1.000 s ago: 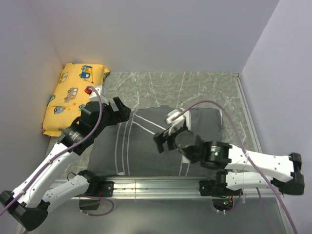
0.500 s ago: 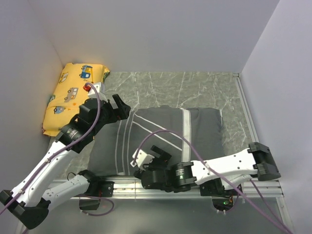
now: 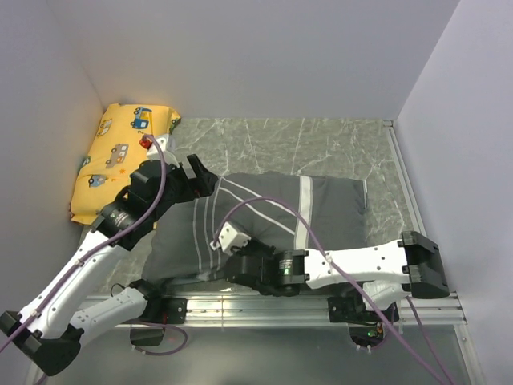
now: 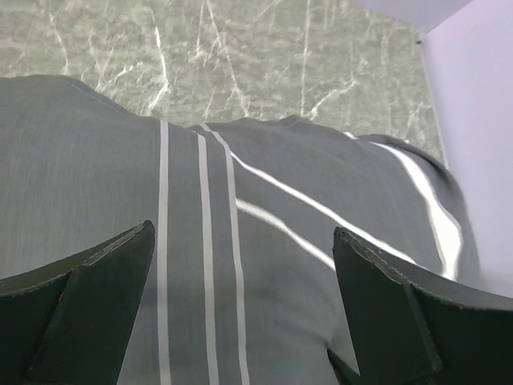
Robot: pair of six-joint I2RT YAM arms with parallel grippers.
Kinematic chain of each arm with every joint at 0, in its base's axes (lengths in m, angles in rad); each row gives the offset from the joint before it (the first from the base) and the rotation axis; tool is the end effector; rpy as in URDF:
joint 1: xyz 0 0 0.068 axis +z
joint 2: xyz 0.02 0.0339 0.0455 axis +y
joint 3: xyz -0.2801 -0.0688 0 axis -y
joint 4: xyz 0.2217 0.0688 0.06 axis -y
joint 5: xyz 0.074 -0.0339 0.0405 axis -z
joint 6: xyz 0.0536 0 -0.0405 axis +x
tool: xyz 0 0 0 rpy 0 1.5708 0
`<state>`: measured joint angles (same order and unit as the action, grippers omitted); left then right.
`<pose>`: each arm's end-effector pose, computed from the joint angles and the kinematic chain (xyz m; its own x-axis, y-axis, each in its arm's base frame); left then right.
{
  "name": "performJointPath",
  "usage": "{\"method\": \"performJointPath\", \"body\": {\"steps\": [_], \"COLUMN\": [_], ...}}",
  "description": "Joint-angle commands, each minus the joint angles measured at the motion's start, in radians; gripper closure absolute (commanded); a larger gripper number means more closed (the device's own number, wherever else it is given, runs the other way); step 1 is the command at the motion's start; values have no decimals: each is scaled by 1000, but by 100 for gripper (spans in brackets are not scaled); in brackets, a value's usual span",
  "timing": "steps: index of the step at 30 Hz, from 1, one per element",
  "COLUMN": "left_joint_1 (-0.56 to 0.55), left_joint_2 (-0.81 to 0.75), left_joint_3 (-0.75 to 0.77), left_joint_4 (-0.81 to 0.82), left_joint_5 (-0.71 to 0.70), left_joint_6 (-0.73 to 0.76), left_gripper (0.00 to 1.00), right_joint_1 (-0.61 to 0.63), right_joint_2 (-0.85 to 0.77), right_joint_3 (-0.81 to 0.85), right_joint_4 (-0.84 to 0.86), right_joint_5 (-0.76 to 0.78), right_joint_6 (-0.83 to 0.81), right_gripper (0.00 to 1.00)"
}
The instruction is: Remove the pillowcase from the pillow
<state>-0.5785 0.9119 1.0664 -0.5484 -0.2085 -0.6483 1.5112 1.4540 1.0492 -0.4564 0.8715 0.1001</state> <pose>0.1527 -0.0864 0.3798 -0.4825 -0.3905 -0.7840 0.1048 0.8630 -0.4943 0.0579 0.2825 0.2772 -0.1062 -0.6999 -0.7063 -0.6053 0.6091 -0.5126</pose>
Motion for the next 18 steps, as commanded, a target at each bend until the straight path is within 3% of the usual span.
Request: {"method": "performJointPath", "body": {"steps": [1, 4, 8, 10, 12, 15, 18], "left_joint_1": [0, 0, -1, -1, -1, 0, -1], "left_joint_2": [-51, -88, -114, -107, -93, -65, -50], "left_joint_3": [85, 145, 295, 342, 380, 394, 362], "left_joint_4": [10, 5, -2, -10, -10, -13, 1], "left_joint_5": [14, 27, 44, 57, 69, 81, 83], "left_joint_6": [18, 45, 81, 93, 99, 96, 92], "left_gripper": [2, 3, 2, 2, 2, 2, 2], "right_joint_1": [-58, -130, -348, -559, -787, -989, -1040], "right_joint_2": [-93, -156, -146, -107, 6, 279, 555], "right_joint_3": [99, 217, 499, 567, 639, 747, 842], "right_joint_4": [36, 41, -11, 1, 27, 42, 50], "right_joint_5": [-25, -136, -331, -585, -894, -1203, -1304], "right_joint_6": [-63, -92, -125, -105, -31, 90, 167], "right_gripper": [100, 100, 100, 100, 100, 100, 100]}}
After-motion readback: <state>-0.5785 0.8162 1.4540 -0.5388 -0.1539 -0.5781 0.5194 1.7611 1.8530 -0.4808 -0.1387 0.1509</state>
